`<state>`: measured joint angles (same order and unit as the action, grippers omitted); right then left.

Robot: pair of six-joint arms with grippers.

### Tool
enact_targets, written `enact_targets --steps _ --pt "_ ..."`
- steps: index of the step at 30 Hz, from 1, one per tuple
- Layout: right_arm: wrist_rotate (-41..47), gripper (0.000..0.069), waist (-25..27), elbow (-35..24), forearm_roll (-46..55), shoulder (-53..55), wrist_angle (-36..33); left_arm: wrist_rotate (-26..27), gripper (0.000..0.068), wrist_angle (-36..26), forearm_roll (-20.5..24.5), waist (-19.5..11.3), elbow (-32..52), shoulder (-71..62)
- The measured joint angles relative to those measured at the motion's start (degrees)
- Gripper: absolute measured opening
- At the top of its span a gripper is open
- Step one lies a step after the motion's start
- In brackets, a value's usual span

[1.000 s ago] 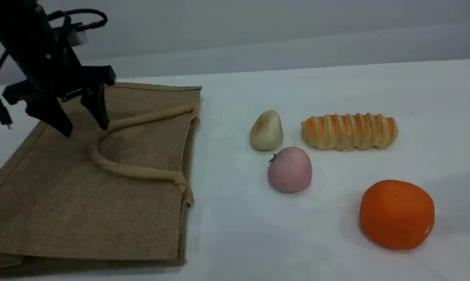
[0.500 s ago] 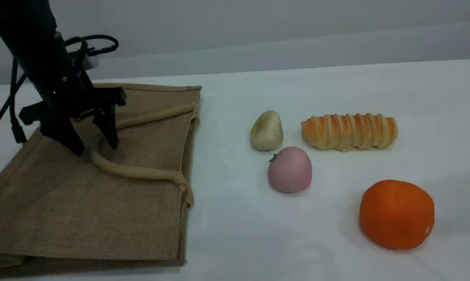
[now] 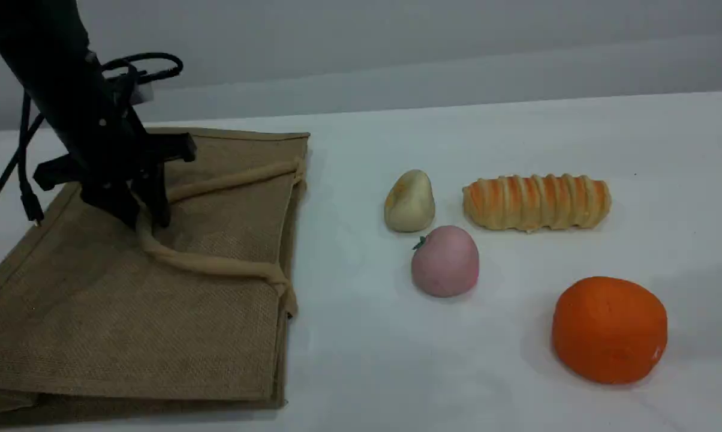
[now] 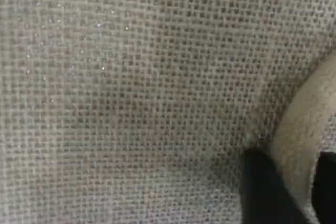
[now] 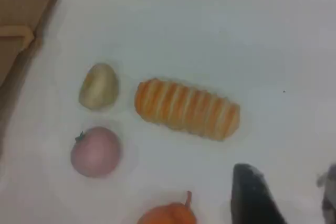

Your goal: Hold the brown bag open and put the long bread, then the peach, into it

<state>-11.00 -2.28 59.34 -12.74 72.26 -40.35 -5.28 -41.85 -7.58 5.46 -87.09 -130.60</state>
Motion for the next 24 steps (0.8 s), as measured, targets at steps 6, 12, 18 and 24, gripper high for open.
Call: enact_targets --steps 6,12,18,24 --pt "0.0 0.0260 0.0 0.0 0.0 0.0 0.0 2.3 0.0111 -0.4 0.1 0.0 -0.1 0.0" --pt "0.0 0.0260 0.0 0.0 -0.9 0.0 1.3 6.8 0.0104 -7.7 -0.1 0.0 -6.0 0.7" --pt "0.0 0.0260 0.0 -0.1 -0.8 0.0 1.4 9.8 0.0103 -17.5 -0.1 0.1 -16.0 3.4" --pt "0.0 0.0260 0.0 -0.1 -0.8 0.0 1.5 13.2 0.0103 -26.7 -0.1 0.1 -26.3 6.7"
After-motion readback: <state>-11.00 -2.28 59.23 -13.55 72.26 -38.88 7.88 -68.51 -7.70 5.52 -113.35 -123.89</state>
